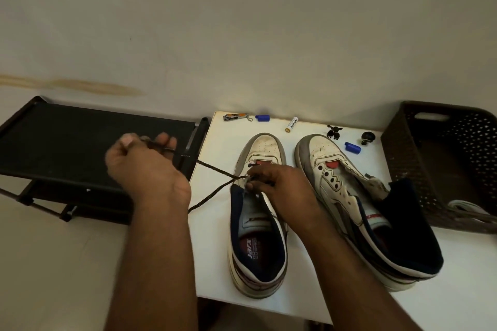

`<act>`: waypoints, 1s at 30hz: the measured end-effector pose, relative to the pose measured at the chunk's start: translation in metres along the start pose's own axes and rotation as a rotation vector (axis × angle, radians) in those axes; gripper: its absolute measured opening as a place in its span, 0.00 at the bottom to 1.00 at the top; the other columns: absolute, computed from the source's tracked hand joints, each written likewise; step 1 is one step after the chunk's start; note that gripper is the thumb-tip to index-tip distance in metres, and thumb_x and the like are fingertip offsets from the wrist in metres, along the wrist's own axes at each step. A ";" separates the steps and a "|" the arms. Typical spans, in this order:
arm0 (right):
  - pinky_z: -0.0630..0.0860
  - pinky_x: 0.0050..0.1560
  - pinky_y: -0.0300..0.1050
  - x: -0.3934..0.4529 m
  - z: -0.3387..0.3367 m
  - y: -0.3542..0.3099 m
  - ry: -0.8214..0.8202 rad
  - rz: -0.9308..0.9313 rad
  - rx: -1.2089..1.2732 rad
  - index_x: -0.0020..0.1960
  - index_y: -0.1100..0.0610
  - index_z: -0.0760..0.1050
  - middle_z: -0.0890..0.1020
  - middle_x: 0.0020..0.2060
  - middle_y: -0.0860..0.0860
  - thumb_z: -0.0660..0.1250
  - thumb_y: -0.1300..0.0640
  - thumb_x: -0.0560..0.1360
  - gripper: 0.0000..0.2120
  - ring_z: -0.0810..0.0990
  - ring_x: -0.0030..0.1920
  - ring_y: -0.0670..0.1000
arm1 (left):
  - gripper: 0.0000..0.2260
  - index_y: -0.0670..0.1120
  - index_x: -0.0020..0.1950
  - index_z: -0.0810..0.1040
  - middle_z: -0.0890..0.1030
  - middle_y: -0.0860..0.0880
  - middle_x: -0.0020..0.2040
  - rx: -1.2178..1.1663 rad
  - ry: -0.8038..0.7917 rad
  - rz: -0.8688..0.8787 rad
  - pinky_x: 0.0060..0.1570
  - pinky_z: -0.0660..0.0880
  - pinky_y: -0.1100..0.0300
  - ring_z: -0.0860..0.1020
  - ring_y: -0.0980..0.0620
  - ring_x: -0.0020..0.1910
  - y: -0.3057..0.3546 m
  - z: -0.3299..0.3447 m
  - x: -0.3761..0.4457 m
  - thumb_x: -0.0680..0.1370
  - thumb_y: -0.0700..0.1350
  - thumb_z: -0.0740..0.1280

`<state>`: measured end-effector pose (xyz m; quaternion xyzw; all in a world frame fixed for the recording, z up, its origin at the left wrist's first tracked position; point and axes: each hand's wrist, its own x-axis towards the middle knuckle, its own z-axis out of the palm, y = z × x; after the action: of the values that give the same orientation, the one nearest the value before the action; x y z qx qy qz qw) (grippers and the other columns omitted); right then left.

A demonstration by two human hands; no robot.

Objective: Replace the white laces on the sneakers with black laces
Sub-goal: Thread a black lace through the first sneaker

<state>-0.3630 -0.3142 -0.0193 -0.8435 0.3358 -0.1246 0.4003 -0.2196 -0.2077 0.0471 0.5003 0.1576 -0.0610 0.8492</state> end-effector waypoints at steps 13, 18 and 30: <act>0.76 0.56 0.47 0.001 -0.005 -0.006 -0.061 -0.105 -0.112 0.57 0.52 0.82 0.84 0.52 0.49 0.69 0.57 0.75 0.11 0.80 0.52 0.49 | 0.13 0.40 0.59 0.81 0.80 0.40 0.58 1.641 -0.960 -0.071 0.58 0.77 0.51 0.79 0.40 0.54 -0.032 0.005 -0.011 0.76 0.31 0.66; 0.76 0.53 0.47 0.003 -0.008 -0.003 -0.086 -0.114 -0.153 0.54 0.49 0.82 0.84 0.48 0.47 0.69 0.54 0.75 0.08 0.80 0.49 0.49 | 0.05 0.43 0.49 0.79 0.78 0.47 0.45 1.523 -0.928 0.063 0.43 0.71 0.59 0.76 0.49 0.44 -0.035 -0.005 -0.008 0.80 0.39 0.64; 0.70 0.61 0.60 0.009 -0.005 0.006 -0.056 -0.099 -0.272 0.52 0.41 0.79 0.83 0.48 0.44 0.68 0.48 0.74 0.07 0.76 0.56 0.53 | 0.26 0.50 0.65 0.72 0.60 0.46 0.73 1.003 -0.185 0.589 0.53 0.71 0.71 0.71 0.52 0.62 -0.011 -0.020 0.022 0.72 0.27 0.63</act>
<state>-0.3617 -0.3254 -0.0213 -0.9085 0.2963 -0.0740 0.2851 -0.2062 -0.1949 0.0217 0.8562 -0.1106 0.0669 0.5002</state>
